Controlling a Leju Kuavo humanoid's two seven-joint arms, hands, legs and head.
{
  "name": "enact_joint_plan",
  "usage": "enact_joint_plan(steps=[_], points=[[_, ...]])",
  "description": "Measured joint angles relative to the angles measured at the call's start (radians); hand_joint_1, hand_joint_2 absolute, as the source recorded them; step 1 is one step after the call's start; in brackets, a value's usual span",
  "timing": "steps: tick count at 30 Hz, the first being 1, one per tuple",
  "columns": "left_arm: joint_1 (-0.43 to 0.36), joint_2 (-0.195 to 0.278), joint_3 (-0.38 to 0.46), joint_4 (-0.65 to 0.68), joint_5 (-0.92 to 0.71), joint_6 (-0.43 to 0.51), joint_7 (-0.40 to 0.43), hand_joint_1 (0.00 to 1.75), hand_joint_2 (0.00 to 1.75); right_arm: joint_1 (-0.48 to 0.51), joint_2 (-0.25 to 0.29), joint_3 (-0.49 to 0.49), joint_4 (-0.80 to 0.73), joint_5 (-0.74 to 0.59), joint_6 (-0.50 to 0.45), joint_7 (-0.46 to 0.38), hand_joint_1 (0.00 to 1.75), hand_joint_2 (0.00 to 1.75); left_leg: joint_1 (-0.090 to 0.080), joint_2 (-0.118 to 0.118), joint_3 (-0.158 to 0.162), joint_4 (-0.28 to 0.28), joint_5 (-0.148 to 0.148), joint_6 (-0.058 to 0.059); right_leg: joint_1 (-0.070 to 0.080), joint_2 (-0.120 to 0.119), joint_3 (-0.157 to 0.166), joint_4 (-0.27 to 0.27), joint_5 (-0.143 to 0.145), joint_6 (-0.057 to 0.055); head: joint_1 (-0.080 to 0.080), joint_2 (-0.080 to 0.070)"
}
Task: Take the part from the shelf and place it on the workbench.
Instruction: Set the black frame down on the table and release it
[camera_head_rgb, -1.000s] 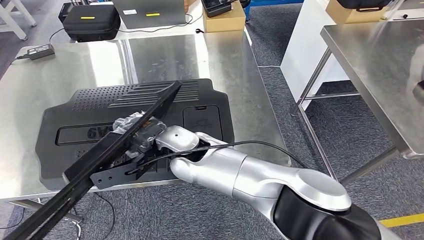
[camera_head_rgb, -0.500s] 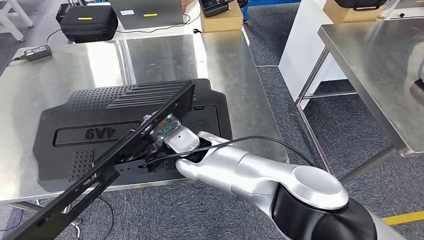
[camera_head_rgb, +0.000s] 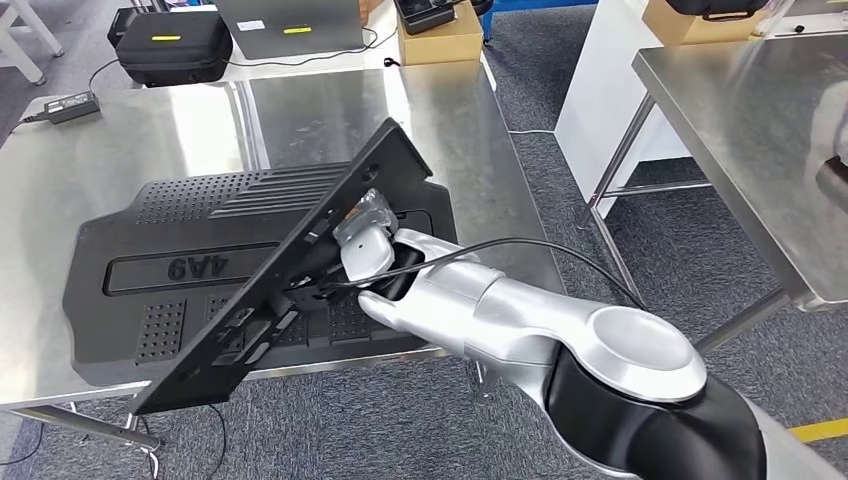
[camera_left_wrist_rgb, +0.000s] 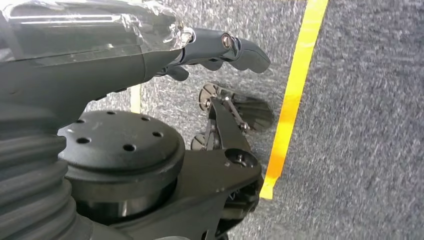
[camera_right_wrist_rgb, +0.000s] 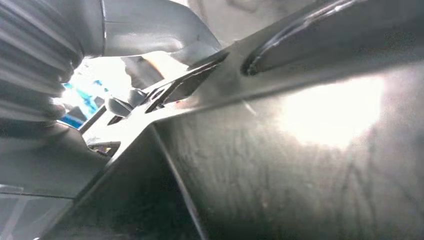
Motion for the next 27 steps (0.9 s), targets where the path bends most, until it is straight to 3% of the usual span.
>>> enact_joint_plan(steps=[13, 21, 27], points=[[0.0, -0.008, -0.009, 0.0, -0.018, -0.046, 0.017, 0.0, 1.75, -0.04, 0.001, 0.004, 0.074, -0.013, -0.022, 0.013, 1.75, 1.75, 0.0, 0.0, 0.005, 0.0, 0.0, 0.0, 0.0, 0.0, 0.004, 0.0, 0.0, 0.0, -0.003, 0.0], [0.0, -0.009, -0.028, 0.0, -0.035, -0.07, 0.037, 0.0, 1.75, -0.043, -0.016, -0.08, 0.114, -0.275, -0.149, 0.009, 1.75, 1.75, 0.0, 0.001, 0.006, 0.0, 0.0, 0.0, 0.0, 0.001, 0.005, 0.0, 0.001, 0.0, -0.003, 0.0], [-0.001, -0.009, -0.042, 0.0, -0.047, -0.09, 0.05, 0.0, 1.75, -0.04, -0.021, -0.182, 0.128, -0.451, -0.172, -0.027, 1.75, 1.75, 0.0, 0.001, 0.006, 0.0, 0.0, 0.0, 0.0, 0.001, 0.005, 0.0, 0.0, 0.0, -0.003, 0.0]])
